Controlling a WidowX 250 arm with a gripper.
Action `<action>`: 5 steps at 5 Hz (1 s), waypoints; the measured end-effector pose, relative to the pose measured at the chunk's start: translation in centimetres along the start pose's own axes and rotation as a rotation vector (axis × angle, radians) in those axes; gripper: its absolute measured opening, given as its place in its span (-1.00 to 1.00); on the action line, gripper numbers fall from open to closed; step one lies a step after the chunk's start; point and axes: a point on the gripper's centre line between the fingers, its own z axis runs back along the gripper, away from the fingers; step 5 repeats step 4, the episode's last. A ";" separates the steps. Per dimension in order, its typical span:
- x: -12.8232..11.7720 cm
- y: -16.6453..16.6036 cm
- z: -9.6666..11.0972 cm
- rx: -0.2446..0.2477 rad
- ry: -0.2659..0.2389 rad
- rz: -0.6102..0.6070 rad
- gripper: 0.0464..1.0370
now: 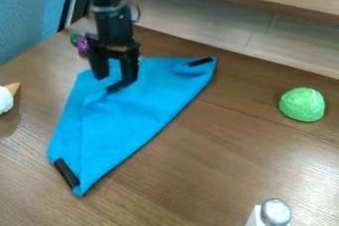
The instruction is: Fold the cloth from right to left
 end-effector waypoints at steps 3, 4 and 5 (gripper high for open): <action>0.9 -5.7 1.5 0.000 -0.011 -0.103 0.93; 1.2 -7.4 1.6 0.007 -0.025 -0.143 0.93; 1.2 -7.4 1.6 0.007 -0.025 -0.143 0.93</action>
